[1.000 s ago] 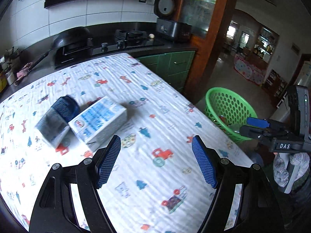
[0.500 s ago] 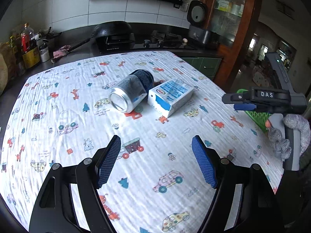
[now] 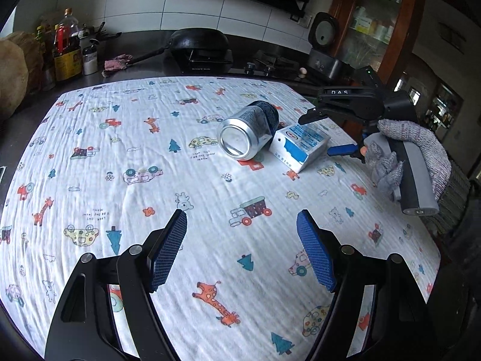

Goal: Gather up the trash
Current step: 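Grasp the white-and-blue milk carton with the right tool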

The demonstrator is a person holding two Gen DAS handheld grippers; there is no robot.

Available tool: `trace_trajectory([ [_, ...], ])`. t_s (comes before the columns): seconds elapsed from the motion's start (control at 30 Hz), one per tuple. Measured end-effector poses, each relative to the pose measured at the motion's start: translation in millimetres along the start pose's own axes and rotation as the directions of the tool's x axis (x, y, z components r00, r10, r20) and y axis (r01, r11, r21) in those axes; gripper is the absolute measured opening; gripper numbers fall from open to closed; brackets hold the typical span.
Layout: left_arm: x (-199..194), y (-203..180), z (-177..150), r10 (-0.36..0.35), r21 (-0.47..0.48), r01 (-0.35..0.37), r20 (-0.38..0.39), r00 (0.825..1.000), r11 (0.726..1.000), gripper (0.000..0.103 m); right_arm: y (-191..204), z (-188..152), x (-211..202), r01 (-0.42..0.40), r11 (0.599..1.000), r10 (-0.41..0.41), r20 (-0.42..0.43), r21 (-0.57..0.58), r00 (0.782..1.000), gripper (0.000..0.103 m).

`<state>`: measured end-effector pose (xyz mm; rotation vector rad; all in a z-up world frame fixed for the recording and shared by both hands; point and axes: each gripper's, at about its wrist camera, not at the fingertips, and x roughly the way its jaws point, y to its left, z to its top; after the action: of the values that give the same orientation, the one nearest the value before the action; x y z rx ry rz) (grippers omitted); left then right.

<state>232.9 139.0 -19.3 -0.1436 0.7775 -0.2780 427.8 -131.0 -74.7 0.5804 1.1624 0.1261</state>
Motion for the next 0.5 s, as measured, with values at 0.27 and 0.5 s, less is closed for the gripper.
trace_trajectory([
  [0.27, 2, 8, 1, 0.004, -0.005, -0.004, 0.003, 1.0, 1.0, 0.075, 11, 15, 27, 0.112, 0.993, -0.112, -0.003, 0.039, 0.994, 0.084],
  [0.5, 3, 10, 8, 0.01, -0.012, -0.009, 0.005, 1.0, 1.0, 0.075, 17, 23, 42, 0.181, 0.983, -0.18, -0.054, 0.022, 0.982, 0.084],
])
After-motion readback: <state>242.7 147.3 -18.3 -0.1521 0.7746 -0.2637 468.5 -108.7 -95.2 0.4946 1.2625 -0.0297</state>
